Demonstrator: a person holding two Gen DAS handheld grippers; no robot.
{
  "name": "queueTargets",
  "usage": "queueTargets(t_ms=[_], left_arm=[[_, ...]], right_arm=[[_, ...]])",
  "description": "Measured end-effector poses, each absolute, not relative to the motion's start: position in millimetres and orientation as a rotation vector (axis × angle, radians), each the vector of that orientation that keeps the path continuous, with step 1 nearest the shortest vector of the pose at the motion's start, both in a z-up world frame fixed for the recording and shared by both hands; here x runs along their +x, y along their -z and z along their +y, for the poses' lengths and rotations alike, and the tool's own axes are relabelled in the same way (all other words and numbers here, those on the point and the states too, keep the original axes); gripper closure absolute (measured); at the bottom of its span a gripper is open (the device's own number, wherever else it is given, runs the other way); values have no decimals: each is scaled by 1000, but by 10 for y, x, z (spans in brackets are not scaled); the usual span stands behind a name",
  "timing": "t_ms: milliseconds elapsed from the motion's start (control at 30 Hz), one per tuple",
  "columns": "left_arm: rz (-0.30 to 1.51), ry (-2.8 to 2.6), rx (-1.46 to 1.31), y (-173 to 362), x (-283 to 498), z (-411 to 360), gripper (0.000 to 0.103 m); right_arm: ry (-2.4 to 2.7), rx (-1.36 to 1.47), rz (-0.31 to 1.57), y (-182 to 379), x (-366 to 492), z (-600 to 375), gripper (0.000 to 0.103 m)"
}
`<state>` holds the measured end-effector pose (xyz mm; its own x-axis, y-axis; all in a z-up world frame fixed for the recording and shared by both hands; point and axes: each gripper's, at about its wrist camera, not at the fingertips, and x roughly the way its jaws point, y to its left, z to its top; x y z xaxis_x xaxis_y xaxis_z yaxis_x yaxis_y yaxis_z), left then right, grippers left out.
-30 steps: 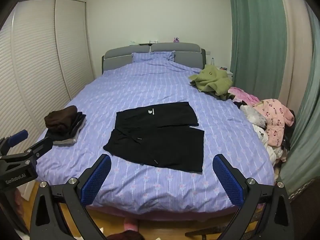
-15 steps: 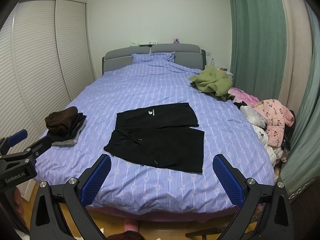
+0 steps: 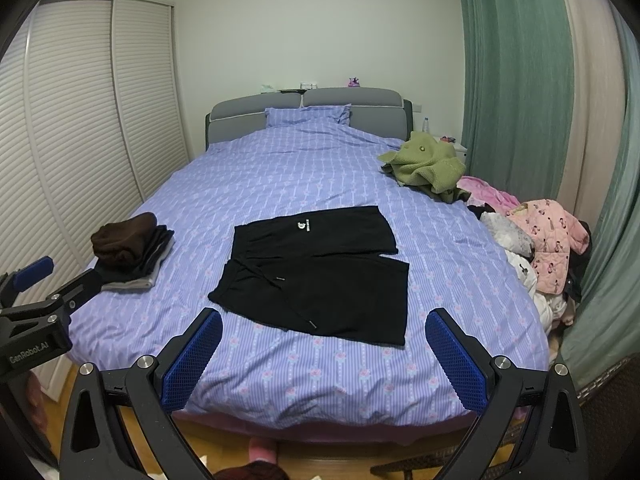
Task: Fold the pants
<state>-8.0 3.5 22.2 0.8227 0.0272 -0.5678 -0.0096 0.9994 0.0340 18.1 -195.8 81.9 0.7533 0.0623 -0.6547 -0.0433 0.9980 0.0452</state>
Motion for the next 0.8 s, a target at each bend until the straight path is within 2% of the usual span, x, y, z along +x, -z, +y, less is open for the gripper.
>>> queueTargets(t_ms=[800], left_arm=[[588, -27, 32, -240, -104, 44, 0]], right_arm=[[-56, 27, 715, -820, 170, -1960, 0]])
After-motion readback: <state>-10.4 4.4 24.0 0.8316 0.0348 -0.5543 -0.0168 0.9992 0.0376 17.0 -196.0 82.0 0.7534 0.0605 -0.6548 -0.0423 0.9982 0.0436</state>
